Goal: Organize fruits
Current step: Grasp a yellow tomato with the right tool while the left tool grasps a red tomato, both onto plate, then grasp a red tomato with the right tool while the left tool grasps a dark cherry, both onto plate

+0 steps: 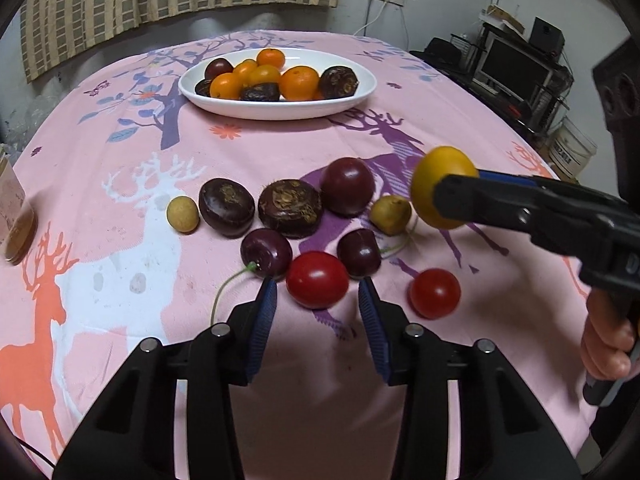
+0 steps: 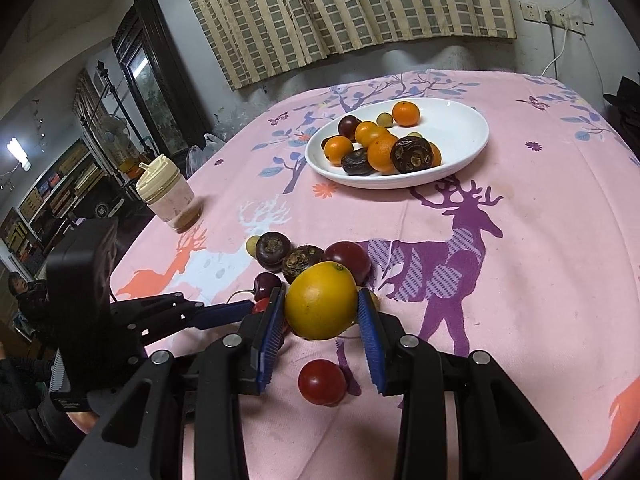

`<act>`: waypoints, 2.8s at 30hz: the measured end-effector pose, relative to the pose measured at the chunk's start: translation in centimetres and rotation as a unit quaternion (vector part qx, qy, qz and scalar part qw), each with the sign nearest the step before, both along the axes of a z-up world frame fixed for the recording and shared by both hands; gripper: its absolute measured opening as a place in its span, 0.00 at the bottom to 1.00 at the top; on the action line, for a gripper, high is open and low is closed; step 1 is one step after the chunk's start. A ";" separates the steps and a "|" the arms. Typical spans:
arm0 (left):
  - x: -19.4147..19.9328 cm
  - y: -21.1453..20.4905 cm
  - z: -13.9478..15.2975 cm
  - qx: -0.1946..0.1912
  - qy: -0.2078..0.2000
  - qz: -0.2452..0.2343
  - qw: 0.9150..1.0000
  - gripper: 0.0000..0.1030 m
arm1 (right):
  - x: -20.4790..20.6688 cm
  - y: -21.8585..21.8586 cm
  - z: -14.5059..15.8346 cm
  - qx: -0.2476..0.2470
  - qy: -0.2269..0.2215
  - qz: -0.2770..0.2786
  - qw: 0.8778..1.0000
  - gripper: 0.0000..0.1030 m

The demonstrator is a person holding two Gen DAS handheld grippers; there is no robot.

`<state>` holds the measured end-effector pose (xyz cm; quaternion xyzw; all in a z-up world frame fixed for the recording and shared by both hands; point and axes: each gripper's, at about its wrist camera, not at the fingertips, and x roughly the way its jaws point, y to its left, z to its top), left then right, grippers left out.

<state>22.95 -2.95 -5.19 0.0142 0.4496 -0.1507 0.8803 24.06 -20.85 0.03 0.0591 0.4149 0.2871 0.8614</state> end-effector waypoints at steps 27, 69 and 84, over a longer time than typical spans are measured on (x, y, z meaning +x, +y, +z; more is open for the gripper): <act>19.9 0.2 6.4 0.031 -0.041 0.075 0.996 0.62 | 15.9 0.1 1.7 -0.002 -0.065 -0.108 0.992 0.57; 1.1 2.7 0.4 0.033 -0.034 0.012 0.999 0.46 | -2.1 0.8 -2.8 -0.112 0.000 0.036 0.993 0.27; 2.1 0.6 -0.9 0.036 -0.021 -0.016 0.999 0.29 | -2.0 1.0 -3.0 -0.116 0.003 0.036 0.993 0.27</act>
